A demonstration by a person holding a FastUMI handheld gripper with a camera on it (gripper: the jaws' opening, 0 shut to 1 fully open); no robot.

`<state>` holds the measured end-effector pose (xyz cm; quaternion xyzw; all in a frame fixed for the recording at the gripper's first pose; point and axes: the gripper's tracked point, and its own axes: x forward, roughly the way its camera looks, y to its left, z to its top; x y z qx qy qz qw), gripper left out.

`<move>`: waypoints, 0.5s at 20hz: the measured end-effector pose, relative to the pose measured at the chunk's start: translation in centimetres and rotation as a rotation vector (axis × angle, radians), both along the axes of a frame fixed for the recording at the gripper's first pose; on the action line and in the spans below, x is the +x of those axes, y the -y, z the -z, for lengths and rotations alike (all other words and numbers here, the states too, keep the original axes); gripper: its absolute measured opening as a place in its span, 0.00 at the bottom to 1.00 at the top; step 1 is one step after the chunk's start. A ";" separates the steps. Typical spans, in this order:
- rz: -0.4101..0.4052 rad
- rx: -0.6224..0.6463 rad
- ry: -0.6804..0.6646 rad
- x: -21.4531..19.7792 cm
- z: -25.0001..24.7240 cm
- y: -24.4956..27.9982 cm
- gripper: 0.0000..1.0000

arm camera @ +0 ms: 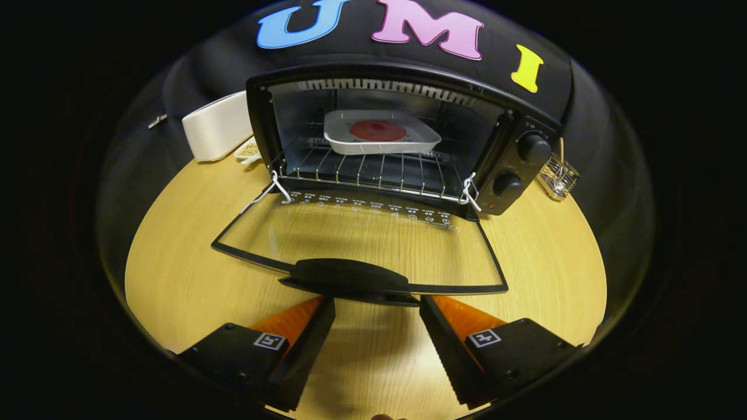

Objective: Open the toaster oven, put the food inside, and close the toaster oven door.

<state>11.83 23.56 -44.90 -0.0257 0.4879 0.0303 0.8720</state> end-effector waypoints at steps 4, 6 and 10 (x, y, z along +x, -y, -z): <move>-0.021 0.036 0.080 0.8 -3.4 0.2 0.97; -0.032 0.042 0.162 1.2 -6.3 0.2 0.97; 0.001 0.096 0.306 4.2 -12.9 0.7 0.99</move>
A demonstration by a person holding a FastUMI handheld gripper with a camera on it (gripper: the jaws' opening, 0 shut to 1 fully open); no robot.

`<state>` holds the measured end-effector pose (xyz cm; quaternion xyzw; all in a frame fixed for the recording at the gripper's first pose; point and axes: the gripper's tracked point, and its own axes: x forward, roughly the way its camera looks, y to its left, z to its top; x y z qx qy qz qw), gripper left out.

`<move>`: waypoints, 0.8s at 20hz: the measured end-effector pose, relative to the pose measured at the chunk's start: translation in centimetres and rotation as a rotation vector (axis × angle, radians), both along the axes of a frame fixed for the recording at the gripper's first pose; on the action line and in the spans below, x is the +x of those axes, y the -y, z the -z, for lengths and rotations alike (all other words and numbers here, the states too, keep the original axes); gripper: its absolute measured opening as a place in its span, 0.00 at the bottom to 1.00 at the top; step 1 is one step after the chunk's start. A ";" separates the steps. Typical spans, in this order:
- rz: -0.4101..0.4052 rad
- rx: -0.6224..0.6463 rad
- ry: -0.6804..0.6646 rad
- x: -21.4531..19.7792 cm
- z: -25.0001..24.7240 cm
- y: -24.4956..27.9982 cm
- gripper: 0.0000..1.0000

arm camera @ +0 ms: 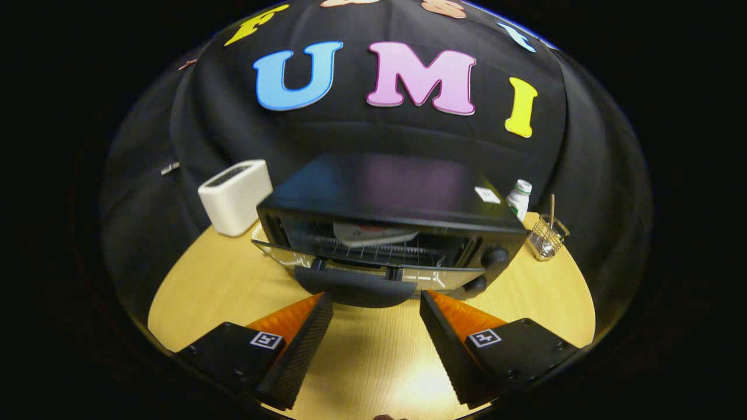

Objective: Open the toaster oven, put the food inside, and close the toaster oven door.

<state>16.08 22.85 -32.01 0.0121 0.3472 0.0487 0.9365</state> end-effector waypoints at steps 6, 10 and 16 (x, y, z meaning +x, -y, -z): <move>0.004 0.019 0.261 0.7 -10.0 4.2 0.98; 0.056 0.014 0.370 -0.9 -14.9 9.6 0.98; 0.152 -0.020 0.584 -4.1 -24.2 18.3 0.98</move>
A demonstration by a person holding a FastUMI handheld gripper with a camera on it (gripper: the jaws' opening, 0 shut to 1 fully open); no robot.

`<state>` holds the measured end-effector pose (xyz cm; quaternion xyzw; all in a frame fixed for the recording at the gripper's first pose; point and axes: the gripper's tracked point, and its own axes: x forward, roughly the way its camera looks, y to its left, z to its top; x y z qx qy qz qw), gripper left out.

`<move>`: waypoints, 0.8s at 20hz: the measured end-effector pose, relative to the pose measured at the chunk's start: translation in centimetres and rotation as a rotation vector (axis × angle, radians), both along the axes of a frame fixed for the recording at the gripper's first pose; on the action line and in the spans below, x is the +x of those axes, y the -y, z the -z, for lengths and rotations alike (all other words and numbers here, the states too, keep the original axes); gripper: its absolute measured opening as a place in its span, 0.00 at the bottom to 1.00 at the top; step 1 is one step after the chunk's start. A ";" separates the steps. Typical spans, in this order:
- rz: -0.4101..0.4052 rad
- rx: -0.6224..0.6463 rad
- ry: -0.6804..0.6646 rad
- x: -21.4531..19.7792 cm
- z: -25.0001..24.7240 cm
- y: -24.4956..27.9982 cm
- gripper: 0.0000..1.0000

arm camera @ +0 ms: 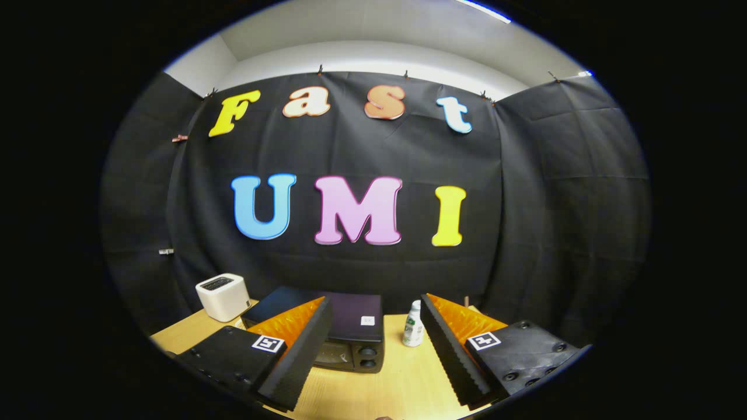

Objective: Open the toaster oven, put the food inside, and close the toaster oven door.

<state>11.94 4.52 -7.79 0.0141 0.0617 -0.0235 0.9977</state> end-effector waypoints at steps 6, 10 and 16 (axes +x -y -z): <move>0.080 -0.038 0.118 -6.6 -6.1 6.0 0.97; 0.102 -0.035 0.099 -11.4 -6.5 7.5 0.98; 0.068 -0.068 0.084 -16.7 -6.8 5.1 0.98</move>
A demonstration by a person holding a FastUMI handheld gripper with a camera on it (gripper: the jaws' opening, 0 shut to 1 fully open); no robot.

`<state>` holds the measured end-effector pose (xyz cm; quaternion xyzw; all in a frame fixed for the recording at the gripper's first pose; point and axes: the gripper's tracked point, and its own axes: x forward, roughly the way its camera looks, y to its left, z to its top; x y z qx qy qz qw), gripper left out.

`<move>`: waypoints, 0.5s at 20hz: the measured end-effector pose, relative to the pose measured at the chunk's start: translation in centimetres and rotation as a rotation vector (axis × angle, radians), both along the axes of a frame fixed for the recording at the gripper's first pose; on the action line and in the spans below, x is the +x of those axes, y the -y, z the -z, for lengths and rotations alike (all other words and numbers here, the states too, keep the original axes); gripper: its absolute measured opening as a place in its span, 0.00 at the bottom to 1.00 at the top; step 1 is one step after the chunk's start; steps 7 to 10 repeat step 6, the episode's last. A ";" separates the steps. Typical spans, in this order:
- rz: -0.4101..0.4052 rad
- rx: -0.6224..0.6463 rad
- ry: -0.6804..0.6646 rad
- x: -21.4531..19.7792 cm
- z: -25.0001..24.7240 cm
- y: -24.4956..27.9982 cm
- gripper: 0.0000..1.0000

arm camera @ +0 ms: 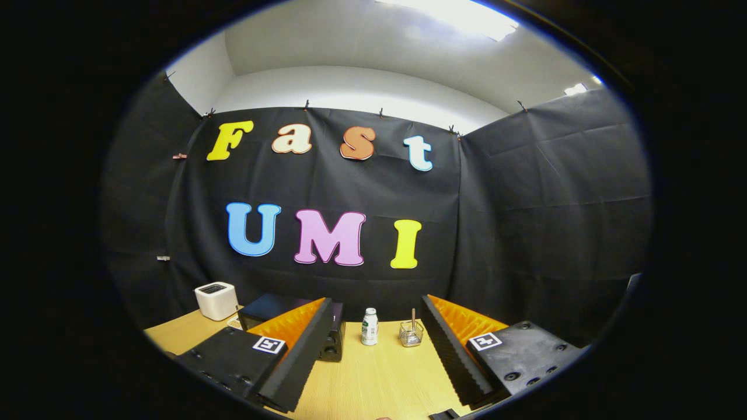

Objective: Open the toaster oven, put the food inside, and close the toaster oven door.

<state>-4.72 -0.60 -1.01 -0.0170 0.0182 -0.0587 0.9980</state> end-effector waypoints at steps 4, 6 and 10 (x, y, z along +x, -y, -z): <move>-0.024 0.018 0.014 -0.3 -0.9 -1.8 0.97; -0.024 0.042 0.012 -0.2 -0.8 -2.2 0.97; -0.024 0.042 0.012 -0.2 -0.8 -2.2 0.97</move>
